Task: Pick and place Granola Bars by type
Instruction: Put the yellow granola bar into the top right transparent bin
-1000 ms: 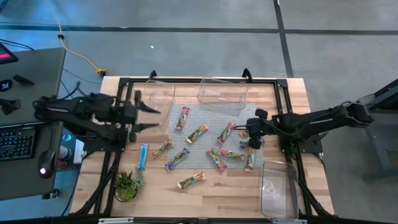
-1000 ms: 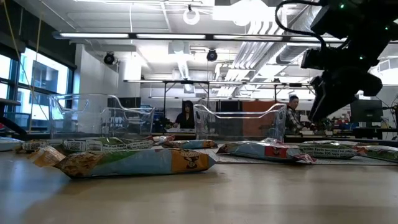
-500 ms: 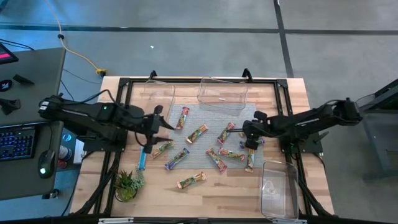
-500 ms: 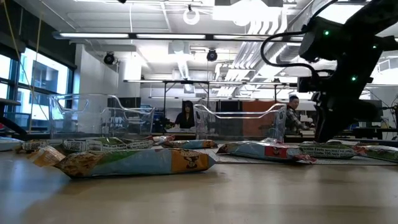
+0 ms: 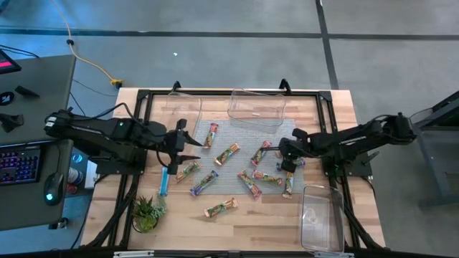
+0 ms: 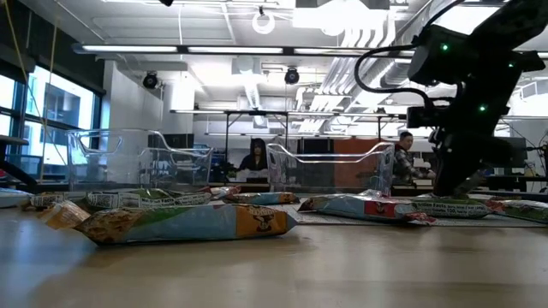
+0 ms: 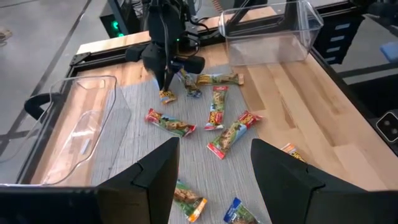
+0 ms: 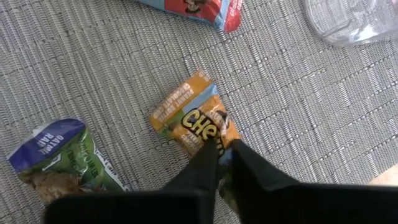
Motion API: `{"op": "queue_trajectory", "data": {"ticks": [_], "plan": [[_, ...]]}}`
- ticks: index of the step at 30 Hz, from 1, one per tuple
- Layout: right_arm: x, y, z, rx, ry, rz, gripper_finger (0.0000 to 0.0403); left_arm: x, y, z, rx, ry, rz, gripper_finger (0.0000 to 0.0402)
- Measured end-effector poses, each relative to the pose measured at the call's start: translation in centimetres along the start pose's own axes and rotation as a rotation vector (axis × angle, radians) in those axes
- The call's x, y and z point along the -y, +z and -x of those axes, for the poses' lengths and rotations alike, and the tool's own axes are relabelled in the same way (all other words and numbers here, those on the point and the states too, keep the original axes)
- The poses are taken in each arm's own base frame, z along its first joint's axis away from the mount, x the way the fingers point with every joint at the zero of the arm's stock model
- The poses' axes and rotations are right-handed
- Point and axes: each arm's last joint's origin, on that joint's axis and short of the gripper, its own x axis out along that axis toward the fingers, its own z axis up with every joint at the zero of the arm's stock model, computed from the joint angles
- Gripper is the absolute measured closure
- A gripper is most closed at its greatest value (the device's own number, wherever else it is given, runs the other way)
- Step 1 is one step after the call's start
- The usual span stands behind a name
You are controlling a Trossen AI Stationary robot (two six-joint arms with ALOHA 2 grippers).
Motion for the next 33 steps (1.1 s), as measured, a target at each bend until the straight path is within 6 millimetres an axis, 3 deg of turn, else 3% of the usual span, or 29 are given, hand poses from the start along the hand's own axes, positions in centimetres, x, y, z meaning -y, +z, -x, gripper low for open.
{"op": "queue_trajectory", "data": {"ticks": [8,17,20,23,28,33], "plan": [[-0.5,0.9,1.2,0.051,0.044,-0.030,0.0401,0.0,0.0,0.0,0.000,0.000,0.011,0.0208],[-1.8,5.9,5.8,0.297,0.106,0.035,0.0403,0.0,0.0,0.0,0.004,0.001,0.012,0.0208],[-1.6,7.9,7.4,0.406,0.051,0.092,0.0402,0.0,0.0,0.0,0.004,0.002,0.011,0.0208],[-1.3,9.3,8.6,0.457,0.117,0.158,0.0402,0.0,0.0,0.0,0.004,0.003,0.012,0.0208],[-2.3,8.9,8.8,0.442,0.234,0.354,0.0398,0.0,0.0,0.0,0.001,-0.010,0.051,0.0208],[-3.2,6.8,7.5,0.350,0.256,0.451,0.0362,0.0,0.0,0.0,0.001,-0.016,0.061,0.0208]]}}
